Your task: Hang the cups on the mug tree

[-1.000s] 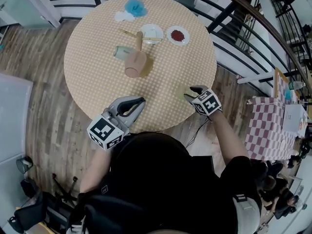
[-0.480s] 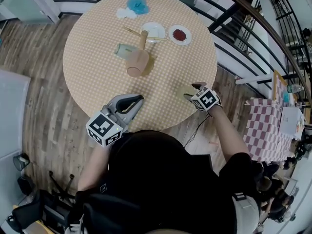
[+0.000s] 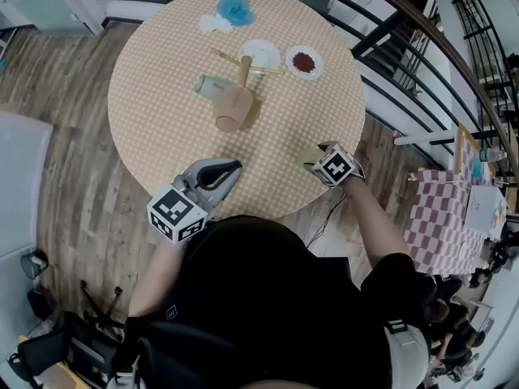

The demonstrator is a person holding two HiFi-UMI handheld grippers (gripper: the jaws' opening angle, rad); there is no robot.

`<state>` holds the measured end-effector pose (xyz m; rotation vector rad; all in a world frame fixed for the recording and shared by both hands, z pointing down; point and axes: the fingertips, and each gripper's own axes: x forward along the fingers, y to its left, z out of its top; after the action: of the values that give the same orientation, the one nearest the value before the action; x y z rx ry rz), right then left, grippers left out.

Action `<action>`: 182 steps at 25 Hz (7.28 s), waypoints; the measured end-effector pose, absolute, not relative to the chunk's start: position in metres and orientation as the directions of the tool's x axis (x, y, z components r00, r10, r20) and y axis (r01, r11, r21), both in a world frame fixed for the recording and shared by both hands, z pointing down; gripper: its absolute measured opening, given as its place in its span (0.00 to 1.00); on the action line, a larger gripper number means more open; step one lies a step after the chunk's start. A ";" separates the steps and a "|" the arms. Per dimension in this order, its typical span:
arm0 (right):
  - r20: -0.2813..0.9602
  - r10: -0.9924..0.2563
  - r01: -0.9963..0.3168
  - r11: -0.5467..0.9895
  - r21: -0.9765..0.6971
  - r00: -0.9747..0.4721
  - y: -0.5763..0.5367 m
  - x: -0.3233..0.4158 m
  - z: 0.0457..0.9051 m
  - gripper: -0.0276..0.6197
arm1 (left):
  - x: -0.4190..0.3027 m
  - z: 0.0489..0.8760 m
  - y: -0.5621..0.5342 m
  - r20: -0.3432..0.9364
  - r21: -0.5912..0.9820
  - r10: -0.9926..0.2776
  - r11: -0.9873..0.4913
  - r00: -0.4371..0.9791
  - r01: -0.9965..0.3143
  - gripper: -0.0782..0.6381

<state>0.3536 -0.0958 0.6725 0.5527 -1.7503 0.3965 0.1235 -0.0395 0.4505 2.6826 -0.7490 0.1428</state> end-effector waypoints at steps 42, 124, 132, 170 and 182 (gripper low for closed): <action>0.771 -0.289 -0.523 0.850 -0.066 -0.568 -0.133 0.289 0.481 0.54 | 0.112 0.444 -0.031 0.200 0.307 -0.447 -0.816 0.872 -0.489 0.12; 0.501 -0.178 -0.322 0.922 -0.216 -0.847 -0.210 0.175 0.414 0.54 | 0.065 0.475 -0.019 0.266 0.362 -0.584 -0.677 0.767 -0.641 0.12; 0.483 -0.206 -0.351 0.907 -0.232 -0.851 -0.214 0.177 0.413 0.54 | 0.065 0.476 -0.016 0.268 0.362 -0.590 -0.671 0.761 -0.647 0.12; 0.087 -0.632 -0.634 0.773 -0.004 -0.770 -0.131 0.215 0.290 0.39 | 0.058 0.436 -0.010 0.173 0.295 -0.513 -0.787 0.841 -0.541 0.12; 0.087 -0.675 -0.679 0.732 -0.046 -0.733 -0.039 0.203 0.331 0.09 | 0.071 0.388 -0.007 0.124 0.157 -0.623 -0.756 0.772 -0.635 0.12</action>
<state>0.2031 -0.0389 0.3313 1.1206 -2.8639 0.1149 0.0713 -0.0065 0.3876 2.7763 -0.9956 0.0956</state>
